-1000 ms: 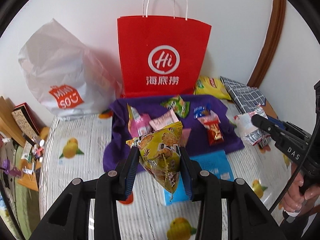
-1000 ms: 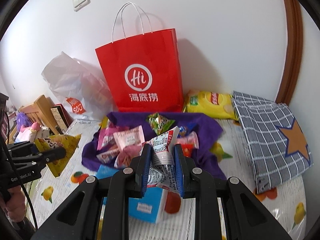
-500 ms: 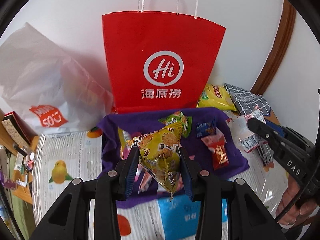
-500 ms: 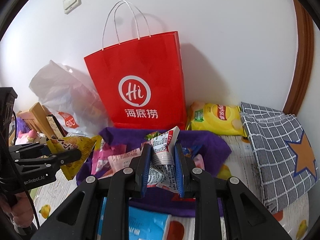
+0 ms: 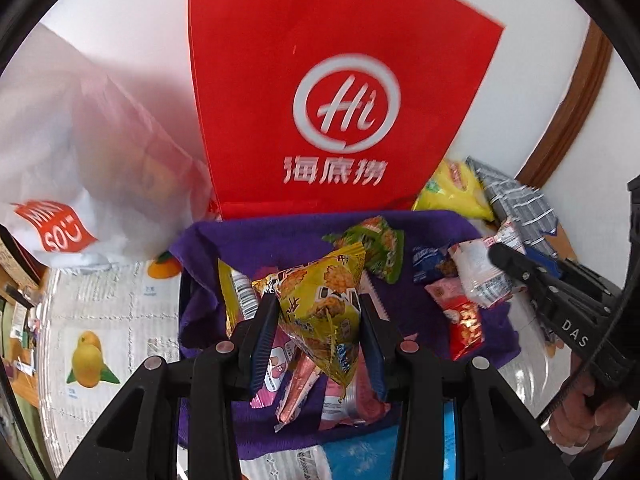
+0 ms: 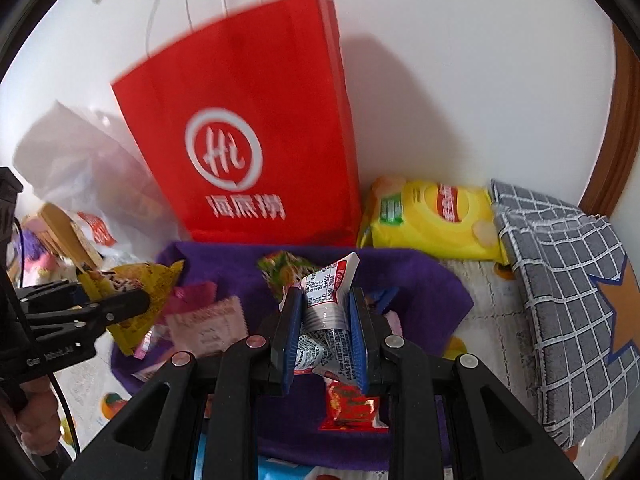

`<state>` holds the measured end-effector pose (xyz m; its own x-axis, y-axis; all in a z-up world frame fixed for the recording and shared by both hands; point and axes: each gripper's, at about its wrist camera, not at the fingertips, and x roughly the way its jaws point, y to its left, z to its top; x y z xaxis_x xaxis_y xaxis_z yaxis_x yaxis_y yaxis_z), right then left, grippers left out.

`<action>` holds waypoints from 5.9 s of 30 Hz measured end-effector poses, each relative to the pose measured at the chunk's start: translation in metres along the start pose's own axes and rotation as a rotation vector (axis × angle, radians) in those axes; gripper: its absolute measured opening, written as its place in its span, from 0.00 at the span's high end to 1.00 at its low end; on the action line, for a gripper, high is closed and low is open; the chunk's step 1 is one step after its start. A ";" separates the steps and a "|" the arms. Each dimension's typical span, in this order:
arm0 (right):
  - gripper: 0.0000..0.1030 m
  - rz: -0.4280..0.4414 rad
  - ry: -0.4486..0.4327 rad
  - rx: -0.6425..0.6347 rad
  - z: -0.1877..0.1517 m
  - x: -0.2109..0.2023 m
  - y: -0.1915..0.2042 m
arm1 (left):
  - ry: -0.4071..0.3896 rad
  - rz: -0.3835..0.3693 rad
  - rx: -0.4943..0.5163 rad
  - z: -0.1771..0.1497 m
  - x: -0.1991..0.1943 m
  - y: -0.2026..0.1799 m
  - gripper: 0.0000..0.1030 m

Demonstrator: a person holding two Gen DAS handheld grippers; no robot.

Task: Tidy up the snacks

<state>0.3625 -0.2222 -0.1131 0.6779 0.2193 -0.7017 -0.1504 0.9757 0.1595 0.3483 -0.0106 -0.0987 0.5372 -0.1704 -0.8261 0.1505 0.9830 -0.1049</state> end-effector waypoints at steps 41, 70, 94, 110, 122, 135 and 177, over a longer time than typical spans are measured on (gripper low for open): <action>0.60 -0.008 0.094 -0.032 -0.013 0.031 0.004 | 0.027 -0.009 0.029 -0.001 0.014 -0.003 0.43; 0.24 -0.111 -0.047 0.075 -0.061 -0.150 0.032 | -0.106 0.020 0.021 -0.072 -0.125 -0.019 0.14; 0.10 -0.117 -0.171 0.033 -0.155 -0.286 0.054 | -0.320 0.111 0.027 -0.193 -0.258 -0.064 0.07; 0.00 -0.154 -0.203 0.028 -0.186 -0.318 0.053 | -0.342 0.141 0.013 -0.234 -0.272 -0.071 0.07; 0.00 -0.160 -0.212 0.022 -0.188 -0.323 0.055 | -0.340 0.143 0.014 -0.237 -0.271 -0.072 0.07; 0.00 -0.156 -0.222 0.015 -0.189 -0.328 0.059 | -0.336 0.141 0.008 -0.239 -0.273 -0.068 0.07; 0.00 -0.153 -0.230 -0.001 -0.190 -0.331 0.065 | -0.334 0.143 0.004 -0.238 -0.275 -0.065 0.06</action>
<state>-0.0083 -0.2309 -0.0030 0.8384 0.0635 -0.5413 -0.0348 0.9974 0.0632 -0.0071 -0.0116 0.0031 0.7947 -0.0451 -0.6054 0.0573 0.9984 0.0008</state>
